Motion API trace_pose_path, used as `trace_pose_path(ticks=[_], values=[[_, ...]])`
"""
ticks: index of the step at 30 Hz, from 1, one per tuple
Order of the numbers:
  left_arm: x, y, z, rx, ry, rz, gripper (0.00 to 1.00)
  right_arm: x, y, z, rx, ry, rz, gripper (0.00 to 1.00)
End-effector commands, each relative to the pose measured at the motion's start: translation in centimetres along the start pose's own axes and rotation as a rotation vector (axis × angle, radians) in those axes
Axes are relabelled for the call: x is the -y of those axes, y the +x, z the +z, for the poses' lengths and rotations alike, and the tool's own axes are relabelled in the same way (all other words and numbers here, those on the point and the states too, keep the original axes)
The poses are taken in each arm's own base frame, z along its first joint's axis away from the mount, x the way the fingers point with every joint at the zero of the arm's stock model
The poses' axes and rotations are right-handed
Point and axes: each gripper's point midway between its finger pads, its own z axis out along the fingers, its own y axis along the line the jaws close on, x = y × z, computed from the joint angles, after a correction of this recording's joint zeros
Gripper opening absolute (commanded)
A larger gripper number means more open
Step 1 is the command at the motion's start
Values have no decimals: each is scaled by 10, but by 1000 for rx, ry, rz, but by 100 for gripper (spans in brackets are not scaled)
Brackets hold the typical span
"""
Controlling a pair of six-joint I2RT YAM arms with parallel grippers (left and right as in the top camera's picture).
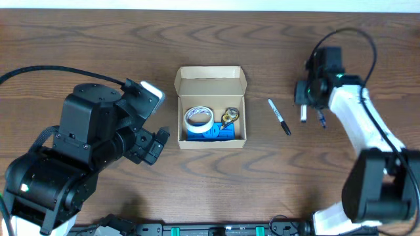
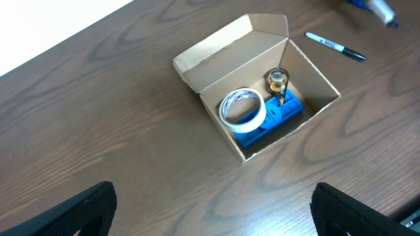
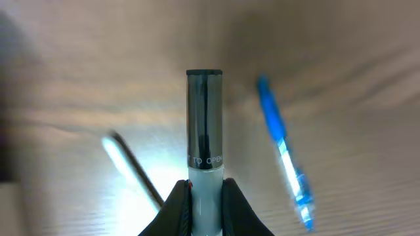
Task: Pack container
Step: 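Carry the marker into the box and release it with the right gripper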
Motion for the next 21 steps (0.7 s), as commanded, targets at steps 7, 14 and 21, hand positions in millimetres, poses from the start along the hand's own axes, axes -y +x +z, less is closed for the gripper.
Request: trace_pose_path(ticks=[7, 14, 21], values=[[-2, -3, -4, 13, -11, -12, 95, -102, -46, -119, 338, -293, -437, 1], [-2, -3, -4, 12, -11, -12, 95, -190, -3, -142, 378, -496, -852, 1], [-2, -3, -4, 13, -11, -12, 95, -236, 39, -140, 355, -579, -1126, 1]])
